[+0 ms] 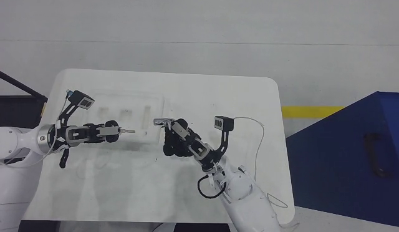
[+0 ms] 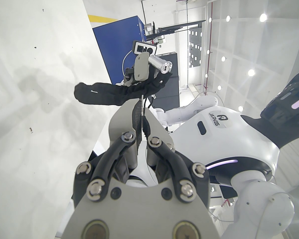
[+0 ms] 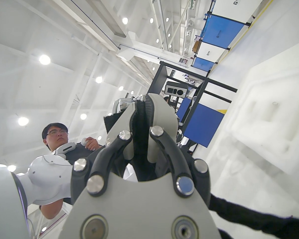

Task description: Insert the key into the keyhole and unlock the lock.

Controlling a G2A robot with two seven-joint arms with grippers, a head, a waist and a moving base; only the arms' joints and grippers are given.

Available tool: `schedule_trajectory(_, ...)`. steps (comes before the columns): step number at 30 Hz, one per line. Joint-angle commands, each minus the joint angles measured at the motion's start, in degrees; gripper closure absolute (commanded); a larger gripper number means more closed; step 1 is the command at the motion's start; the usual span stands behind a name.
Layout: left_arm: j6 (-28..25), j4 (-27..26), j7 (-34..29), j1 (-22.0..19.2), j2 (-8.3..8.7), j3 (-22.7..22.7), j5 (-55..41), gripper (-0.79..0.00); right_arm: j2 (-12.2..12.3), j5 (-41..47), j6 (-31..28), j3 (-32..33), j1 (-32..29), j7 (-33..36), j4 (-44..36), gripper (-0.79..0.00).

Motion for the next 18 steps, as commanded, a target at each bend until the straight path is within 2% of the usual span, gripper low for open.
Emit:
schedule_trajectory(1,0.00,0.00,0.00,0.00,0.00,0.00,0.00,0.000,-0.01,-0.09,-0.01,0.00,0.00,0.00,-0.02,0.000)
schedule_trajectory(16,0.00,0.00,0.00,0.00,0.00,0.00,0.00,0.000,-0.01,-0.09,-0.01,0.00,0.00,0.00,-0.02,0.000)
schedule_trajectory(18,-0.39,-0.73,3.38,0.58,-0.24,0.28,-0.68,0.000,0.10,-0.55,1.66,-0.35,-0.21,0.17,-0.03,0.000)
